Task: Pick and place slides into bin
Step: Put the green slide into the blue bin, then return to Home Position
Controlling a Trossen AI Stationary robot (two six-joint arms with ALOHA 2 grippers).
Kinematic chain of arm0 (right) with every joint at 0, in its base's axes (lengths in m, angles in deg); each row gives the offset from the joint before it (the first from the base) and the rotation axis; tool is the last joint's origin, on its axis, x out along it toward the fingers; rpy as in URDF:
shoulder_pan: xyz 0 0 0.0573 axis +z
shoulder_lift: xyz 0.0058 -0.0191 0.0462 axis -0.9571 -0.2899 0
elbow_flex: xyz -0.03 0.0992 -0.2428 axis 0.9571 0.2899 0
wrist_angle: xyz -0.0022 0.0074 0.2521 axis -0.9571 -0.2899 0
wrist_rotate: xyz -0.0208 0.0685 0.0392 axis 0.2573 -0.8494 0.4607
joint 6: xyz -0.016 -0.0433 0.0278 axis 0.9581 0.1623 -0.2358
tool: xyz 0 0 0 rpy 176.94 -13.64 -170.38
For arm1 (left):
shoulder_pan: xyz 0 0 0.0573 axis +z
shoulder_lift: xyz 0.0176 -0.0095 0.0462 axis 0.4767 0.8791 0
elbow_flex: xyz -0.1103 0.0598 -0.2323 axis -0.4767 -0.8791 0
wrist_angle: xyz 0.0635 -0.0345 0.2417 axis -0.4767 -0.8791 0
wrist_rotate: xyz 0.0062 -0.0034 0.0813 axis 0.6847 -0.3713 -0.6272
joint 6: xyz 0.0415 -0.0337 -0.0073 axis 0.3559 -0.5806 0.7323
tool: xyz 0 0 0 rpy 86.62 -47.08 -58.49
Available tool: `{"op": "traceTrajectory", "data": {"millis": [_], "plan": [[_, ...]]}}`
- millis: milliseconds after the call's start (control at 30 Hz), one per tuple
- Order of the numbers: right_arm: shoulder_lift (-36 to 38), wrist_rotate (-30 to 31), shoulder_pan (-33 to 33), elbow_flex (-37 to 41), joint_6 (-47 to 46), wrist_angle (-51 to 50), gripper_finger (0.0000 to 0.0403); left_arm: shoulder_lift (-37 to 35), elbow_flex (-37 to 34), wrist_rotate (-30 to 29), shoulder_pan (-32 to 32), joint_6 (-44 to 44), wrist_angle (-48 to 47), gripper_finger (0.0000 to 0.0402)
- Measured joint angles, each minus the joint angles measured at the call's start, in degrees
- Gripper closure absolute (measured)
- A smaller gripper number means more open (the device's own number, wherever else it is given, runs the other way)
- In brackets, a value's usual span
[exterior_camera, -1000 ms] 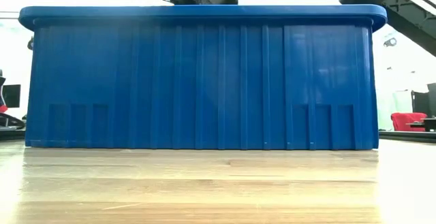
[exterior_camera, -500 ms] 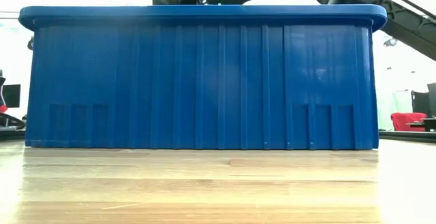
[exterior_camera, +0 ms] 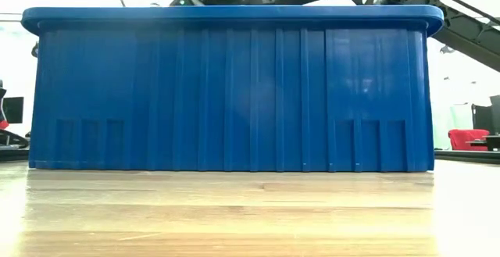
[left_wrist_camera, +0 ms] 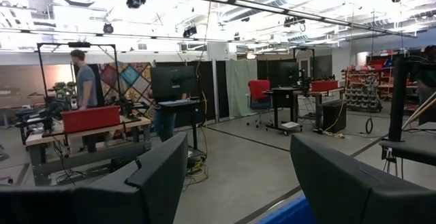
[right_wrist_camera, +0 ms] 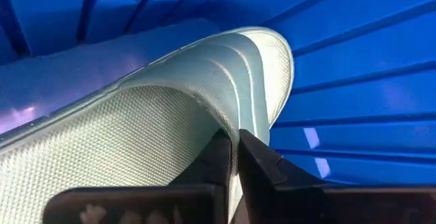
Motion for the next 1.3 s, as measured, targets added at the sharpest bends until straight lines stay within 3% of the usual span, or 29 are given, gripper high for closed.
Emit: {"op": "traceTrajectory", "data": {"millis": [567,933,1033,1133,1300], "plan": [[1.16,-0.32,0.87,-0.22,-3.87,-3.84,0.0269,0.01,0.00,-0.22,0.00,0.03,0.02,0.0157],[4.22,0.46,1.42,-0.85,-5.40,-10.28,0.0264,0.01,0.00,-0.33,0.01,0.03,0.00,0.0157],[4.33,3.37,1.40,-0.83,-6.82,-10.30,0.0264,0.01,0.00,-0.33,0.00,0.03,0.02,0.0157],[5.24,10.04,1.30,-0.70,-8.50,-9.75,0.0266,0.01,0.00,-0.33,0.01,0.03,0.02,0.0157],[10.22,16.94,0.58,-0.71,-13.38,-7.80,0.0277,0.01,0.00,-0.33,0.01,0.03,0.02,0.0157]]}}
